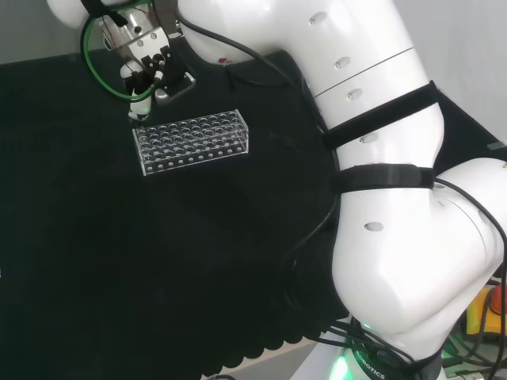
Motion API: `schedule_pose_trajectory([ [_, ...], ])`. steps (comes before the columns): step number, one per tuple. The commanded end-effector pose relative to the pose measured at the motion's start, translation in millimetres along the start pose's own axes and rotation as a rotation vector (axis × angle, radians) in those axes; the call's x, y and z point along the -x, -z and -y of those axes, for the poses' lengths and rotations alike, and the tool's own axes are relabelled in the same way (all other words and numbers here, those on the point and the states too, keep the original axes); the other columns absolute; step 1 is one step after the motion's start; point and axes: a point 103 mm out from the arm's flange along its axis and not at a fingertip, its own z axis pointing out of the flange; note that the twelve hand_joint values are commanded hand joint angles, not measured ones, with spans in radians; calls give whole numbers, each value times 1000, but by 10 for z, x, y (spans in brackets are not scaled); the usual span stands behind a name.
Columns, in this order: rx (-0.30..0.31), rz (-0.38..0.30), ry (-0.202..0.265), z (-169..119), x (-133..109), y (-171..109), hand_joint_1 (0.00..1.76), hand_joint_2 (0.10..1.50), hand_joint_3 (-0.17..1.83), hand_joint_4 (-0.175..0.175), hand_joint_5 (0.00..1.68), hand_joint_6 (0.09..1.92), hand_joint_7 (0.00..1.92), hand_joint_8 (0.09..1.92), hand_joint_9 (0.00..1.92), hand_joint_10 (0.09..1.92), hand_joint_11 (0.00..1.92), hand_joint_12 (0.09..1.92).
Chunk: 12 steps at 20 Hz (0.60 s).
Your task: Pick up the test tube.
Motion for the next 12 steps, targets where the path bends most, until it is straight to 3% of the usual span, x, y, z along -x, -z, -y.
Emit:
schedule_pose_trajectory([
  [1, 8, -25, -7, -15, -29, -41, 781, 773, 528, -150, 466, 708, 839, 900, 662, 790, 206, 1497],
  [12, 24, -73, -5, -80, -163, 52, 838, 736, 584, -141, 542, 758, 979, 824, 791, 723, 296, 1458],
])
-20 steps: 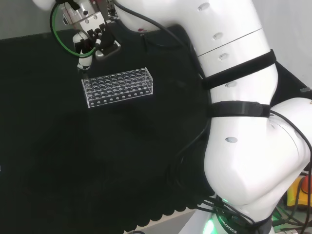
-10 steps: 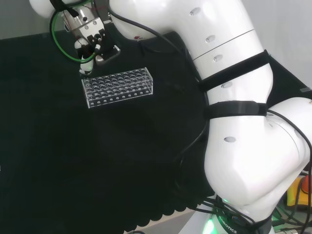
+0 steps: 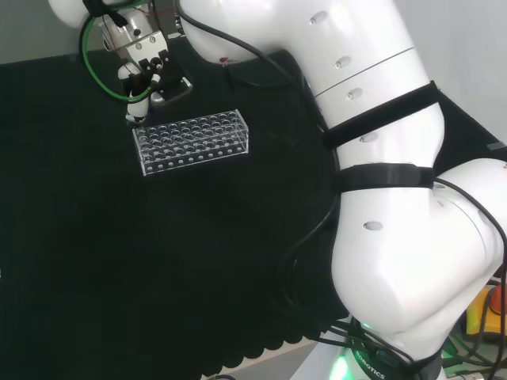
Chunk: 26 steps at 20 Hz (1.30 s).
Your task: Pick up the test tube.
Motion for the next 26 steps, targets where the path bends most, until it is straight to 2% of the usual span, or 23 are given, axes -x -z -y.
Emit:
schedule_pose_trajectory([
  [1, 3, -19, 4, -27, -73, 42, 841, 735, 585, -142, 546, 760, 989, 825, 797, 723, 298, 1457],
  [4, 2, -12, 0, -35, -88, 38, 864, 722, 603, -152, 615, 761, 1099, 797, 876, 688, 320, 1446],
  [7, -8, -9, -5, -54, -129, 10, 902, 705, 628, -167, 736, 746, 1274, 741, 1035, 631, 395, 1410],
  [10, -2, -44, -16, -70, -125, -2, 932, 692, 648, -171, 819, 730, 1368, 691, 1142, 592, 463, 1381],
  [12, -3, -89, -34, -83, -112, 3, 955, 687, 661, -174, 870, 714, 1420, 653, 1245, 570, 568, 1340],
  [15, 8, -195, -73, -96, -94, 34, 1014, 666, 685, -175, 935, 680, 1493, 590, 1407, 583, 726, 1289],
  [16, 16, -237, -91, -100, -89, 51, 1064, 733, 581, -138, 1005, 729, 1515, 570, 1439, 595, 757, 1287],
  [17, 27, -269, -105, -106, -91, 71, 1109, 801, 462, -126, 1067, 747, 1537, 550, 1467, 601, 783, 1285],
  [19, 58, -318, -120, -106, -96, 112, 1170, 863, 330, -157, 1152, 713, 1577, 525, 1508, 605, 860, 1247],
  [20, 81, -330, -121, -99, -102, 139, 1224, 816, 393, -166, 1194, 673, 1487, 550, 1517, 610, 900, 1215],
  [23, 124, -354, -132, -74, -104, 201, 1215, 777, 467, -175, 1220, 674, 1578, 622, 1537, 641, 995, 1144],
  [26, 137, -368, -135, -48, -86, 247, 1209, 767, 487, -175, 1223, 680, 1620, 634, 1544, 662, 1028, 1109],
])
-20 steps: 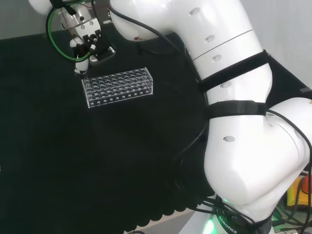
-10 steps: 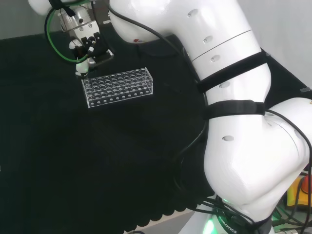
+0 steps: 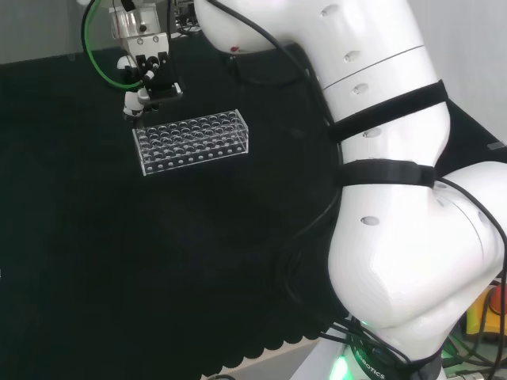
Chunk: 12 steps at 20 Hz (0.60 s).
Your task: Pick up the test tube.
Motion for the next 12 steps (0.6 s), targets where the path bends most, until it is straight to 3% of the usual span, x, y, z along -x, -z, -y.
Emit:
schedule_pose_trajectory([
  [1, 87, -101, -34, 44, 1, 195, 1209, 765, 491, -175, 1224, 680, 1626, 636, 1546, 667, 1032, 1102],
  [12, 120, -201, -67, 266, 204, 563, 1214, 737, 529, -175, 1246, 656, 1633, 639, 1557, 675, 1041, 1078],
])
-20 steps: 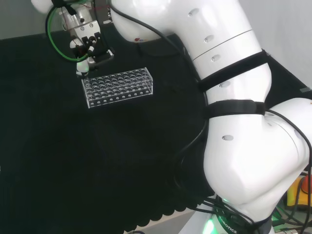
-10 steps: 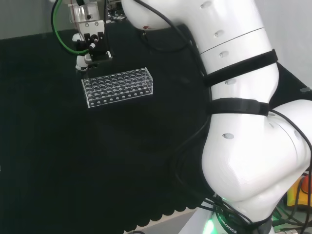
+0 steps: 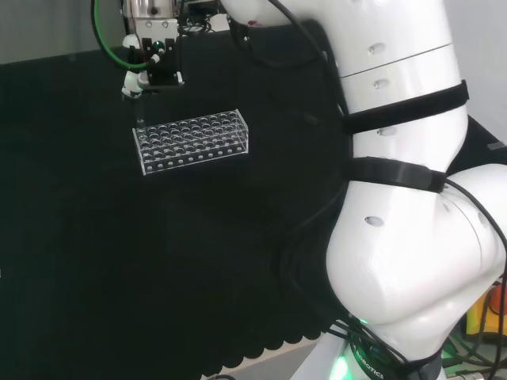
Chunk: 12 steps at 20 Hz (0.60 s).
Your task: Pick up the test tube.
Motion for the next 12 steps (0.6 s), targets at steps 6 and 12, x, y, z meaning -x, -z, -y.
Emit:
schedule_pose_trajectory([
  [6, 58, -127, -34, 251, 198, 603, 1214, 731, 540, -175, 1250, 652, 1633, 639, 1557, 674, 1039, 1080],
  [12, 98, -145, -44, 457, 327, 926, 1214, 725, 547, -175, 1253, 649, 1633, 638, 1558, 673, 1035, 1085],
])
